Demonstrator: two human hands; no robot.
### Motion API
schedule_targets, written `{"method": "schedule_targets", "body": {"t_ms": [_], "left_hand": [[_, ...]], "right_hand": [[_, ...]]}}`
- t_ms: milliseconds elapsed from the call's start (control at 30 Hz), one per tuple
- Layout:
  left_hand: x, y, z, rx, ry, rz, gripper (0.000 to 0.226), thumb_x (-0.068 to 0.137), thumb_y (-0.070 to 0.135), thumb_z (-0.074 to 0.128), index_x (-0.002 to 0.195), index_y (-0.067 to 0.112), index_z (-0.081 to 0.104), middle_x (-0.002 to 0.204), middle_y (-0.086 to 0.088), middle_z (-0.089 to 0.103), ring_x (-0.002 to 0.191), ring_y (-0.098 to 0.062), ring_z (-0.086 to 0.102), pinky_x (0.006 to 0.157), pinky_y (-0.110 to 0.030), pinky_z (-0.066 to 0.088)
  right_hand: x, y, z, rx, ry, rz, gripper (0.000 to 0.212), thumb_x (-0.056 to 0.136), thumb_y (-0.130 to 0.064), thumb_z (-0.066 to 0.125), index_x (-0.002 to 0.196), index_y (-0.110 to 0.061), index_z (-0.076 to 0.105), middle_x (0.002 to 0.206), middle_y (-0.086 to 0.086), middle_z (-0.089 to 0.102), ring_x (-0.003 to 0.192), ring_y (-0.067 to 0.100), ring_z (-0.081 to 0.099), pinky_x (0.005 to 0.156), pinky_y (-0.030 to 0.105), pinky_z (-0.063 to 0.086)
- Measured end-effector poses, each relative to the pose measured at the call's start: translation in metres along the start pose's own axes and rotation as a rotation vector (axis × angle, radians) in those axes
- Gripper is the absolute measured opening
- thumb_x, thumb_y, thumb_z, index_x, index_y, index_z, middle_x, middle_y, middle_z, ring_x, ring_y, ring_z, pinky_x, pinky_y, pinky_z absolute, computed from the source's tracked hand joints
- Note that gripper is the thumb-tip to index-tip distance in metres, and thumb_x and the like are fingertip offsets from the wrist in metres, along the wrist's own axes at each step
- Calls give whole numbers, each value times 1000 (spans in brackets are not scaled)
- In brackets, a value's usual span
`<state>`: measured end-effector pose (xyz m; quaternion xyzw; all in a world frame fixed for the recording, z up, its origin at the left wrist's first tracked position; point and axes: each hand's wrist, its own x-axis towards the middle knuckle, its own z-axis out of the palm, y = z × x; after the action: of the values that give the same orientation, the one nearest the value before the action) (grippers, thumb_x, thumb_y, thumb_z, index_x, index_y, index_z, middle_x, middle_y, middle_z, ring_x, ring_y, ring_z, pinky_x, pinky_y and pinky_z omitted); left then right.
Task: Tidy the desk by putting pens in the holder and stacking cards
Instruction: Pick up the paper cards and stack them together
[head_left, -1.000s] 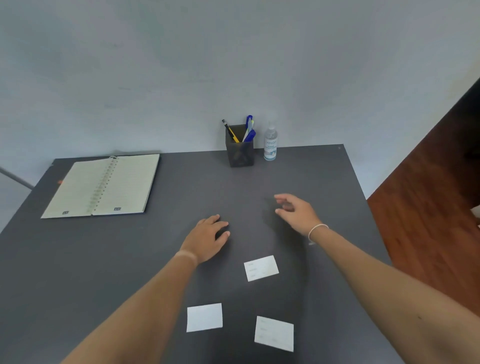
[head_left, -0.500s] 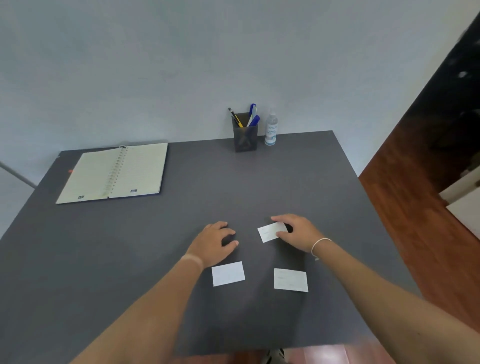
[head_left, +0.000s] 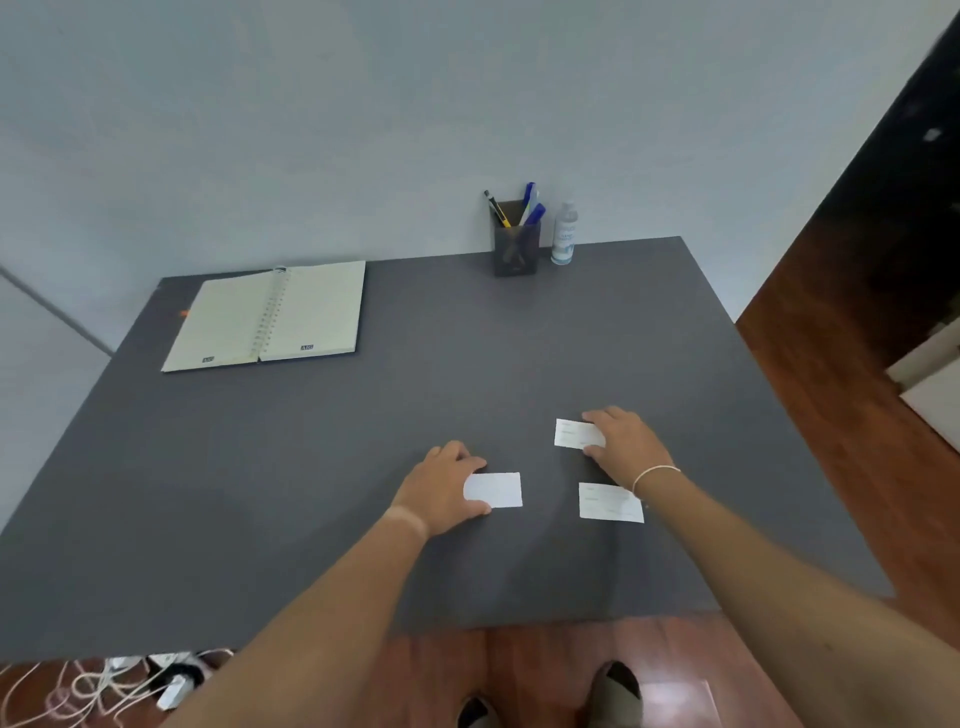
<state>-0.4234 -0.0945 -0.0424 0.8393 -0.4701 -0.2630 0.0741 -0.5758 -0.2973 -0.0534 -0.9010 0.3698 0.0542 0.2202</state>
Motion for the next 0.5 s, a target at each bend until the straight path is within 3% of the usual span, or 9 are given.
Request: {"method": "schedule_targets", "body": {"t_ms": [200,500], "left_hand": [[-4,9,1,-47,3,-89,52,82,30,63,131,17,48,124,-5,46,118,-23,42,100,-32,38],[1,18,4,-212,99,-212,14,84,8,53,94,9,61,99,-6,52,100,-25,54,87,-30,43]], "right_hand": [[0,0,2,33,19,-11,45,88,-16,56,132,-14,46,129,8,49,121,28,40,101,36,39],[6,4,-2,53,-39,-35,26,87,-15,54,113,-12,57,117,9,51,115,27,40,95,32,38]]}}
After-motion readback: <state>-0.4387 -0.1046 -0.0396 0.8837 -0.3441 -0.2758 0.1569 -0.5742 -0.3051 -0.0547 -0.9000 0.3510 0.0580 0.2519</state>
